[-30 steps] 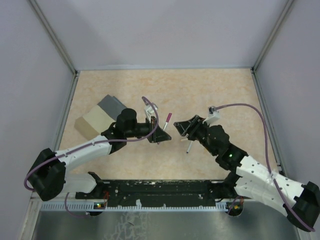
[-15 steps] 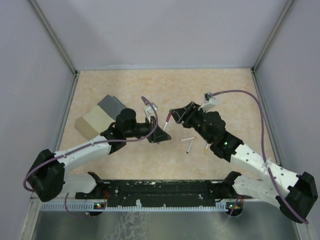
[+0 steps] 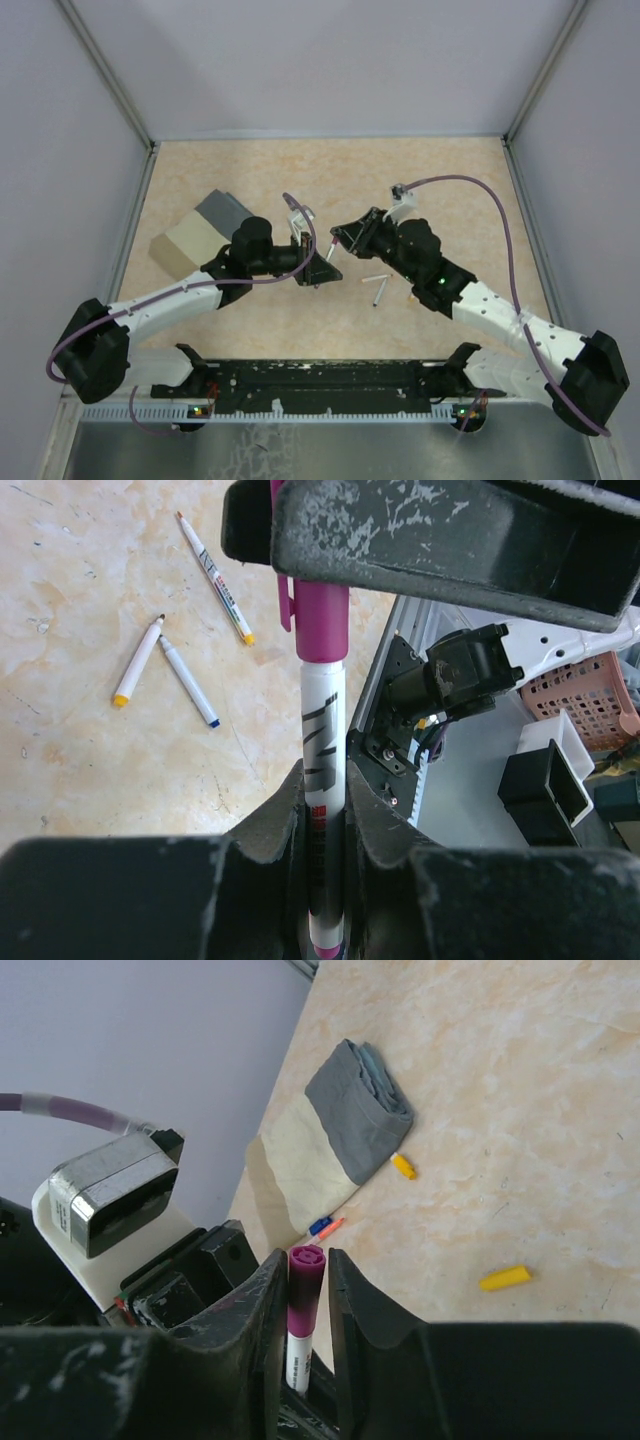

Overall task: Insert the pens into the pen caps
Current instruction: Press the pen cap onto the pen.

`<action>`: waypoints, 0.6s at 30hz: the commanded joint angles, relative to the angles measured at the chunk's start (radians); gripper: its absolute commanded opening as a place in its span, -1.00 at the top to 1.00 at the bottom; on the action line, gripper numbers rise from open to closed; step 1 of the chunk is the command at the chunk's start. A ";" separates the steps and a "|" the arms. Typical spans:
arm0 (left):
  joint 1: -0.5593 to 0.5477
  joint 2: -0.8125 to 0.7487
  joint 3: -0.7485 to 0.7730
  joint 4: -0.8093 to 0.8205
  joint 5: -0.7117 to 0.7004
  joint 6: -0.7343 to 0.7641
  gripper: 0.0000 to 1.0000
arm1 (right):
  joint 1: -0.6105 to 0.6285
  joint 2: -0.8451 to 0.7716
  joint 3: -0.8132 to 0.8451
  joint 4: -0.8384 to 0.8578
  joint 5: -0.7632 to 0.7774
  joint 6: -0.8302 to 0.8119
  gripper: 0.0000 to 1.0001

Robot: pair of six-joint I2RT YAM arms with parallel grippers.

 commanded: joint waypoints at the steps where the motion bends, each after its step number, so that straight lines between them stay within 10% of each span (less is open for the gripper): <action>1: -0.004 -0.013 -0.002 0.030 0.018 0.008 1.00 | -0.009 0.007 0.035 0.077 -0.018 -0.024 0.67; 5: -0.004 -0.011 0.005 0.027 -0.008 0.003 1.00 | -0.008 0.015 0.019 0.081 -0.023 -0.022 1.00; 18: -0.004 -0.072 0.071 0.094 -0.172 0.036 1.00 | 0.092 0.046 -0.065 0.019 -0.108 -0.012 1.00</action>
